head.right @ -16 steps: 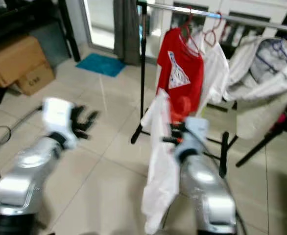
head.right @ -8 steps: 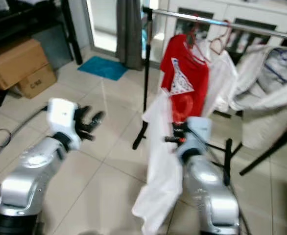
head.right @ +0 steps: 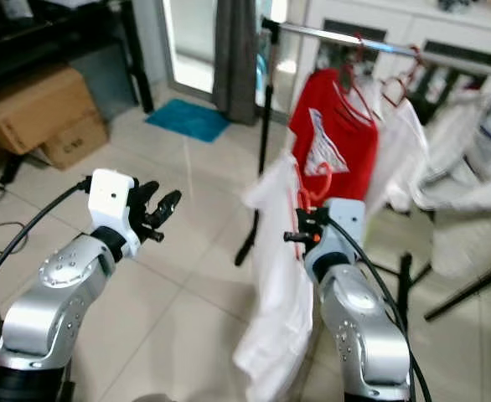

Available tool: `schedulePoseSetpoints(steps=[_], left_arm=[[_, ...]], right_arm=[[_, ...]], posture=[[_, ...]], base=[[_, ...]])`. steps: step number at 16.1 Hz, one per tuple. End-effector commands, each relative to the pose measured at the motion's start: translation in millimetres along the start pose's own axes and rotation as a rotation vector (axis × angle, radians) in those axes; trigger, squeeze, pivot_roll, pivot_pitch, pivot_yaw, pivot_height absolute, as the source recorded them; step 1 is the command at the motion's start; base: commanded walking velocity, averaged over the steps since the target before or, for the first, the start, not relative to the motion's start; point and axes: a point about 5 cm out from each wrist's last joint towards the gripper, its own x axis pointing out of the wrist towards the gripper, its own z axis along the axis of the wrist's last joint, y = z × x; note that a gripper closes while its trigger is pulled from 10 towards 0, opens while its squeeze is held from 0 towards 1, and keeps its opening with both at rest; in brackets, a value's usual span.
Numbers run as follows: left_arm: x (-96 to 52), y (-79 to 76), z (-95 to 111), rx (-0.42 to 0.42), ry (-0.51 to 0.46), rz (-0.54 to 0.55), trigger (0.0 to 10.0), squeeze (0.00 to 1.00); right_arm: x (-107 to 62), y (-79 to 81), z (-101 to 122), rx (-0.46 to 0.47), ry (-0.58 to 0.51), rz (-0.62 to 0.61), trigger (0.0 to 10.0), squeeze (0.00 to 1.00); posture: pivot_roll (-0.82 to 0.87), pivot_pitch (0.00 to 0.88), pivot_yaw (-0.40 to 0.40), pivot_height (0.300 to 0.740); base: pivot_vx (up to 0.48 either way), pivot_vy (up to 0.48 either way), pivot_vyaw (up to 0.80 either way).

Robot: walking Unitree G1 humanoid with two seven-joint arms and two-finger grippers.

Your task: Hang hanger

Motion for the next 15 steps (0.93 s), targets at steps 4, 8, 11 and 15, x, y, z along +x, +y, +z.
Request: schedulePoseSetpoints(steps=[4, 8, 11, 15], left_arm=[[-2.7, 7.1, 2.8, 0.013, -0.007, 0.026, 10.0, 0.00], [-3.7, 6.6, 1.1, 0.011, 0.000, 0.027, 10.0, 0.00], [-3.4, 7.1, 1.6, 0.015, 0.002, 0.024, 10.0, 0.00], [-3.6, 8.1, 2.9, 0.025, 0.003, 0.021, 10.0, 0.00]], right_arm=[[1.7, 7.7, 4.4, 0.016, -0.011, 0.026, 10.0, 0.00], [0.9, 6.7, 3.4, 0.006, -0.008, 0.021, 10.0, 0.00], [1.9, 7.2, 4.0, 0.006, -0.010, 0.021, 10.0, 0.00], [2.9, 8.5, 4.2, 0.006, -0.011, 0.024, 10.0, 0.00]], posture=[[0.00, 0.045, -0.024, 0.740], [0.00, 0.049, -0.024, 0.740], [0.01, 0.048, -0.020, 0.740], [0.02, 0.053, -0.021, 0.740]], base=[[0.329, 0.000, -0.58], [0.326, 0.000, 0.00], [0.326, 0.000, 0.00], [0.325, 0.000, 0.00]])
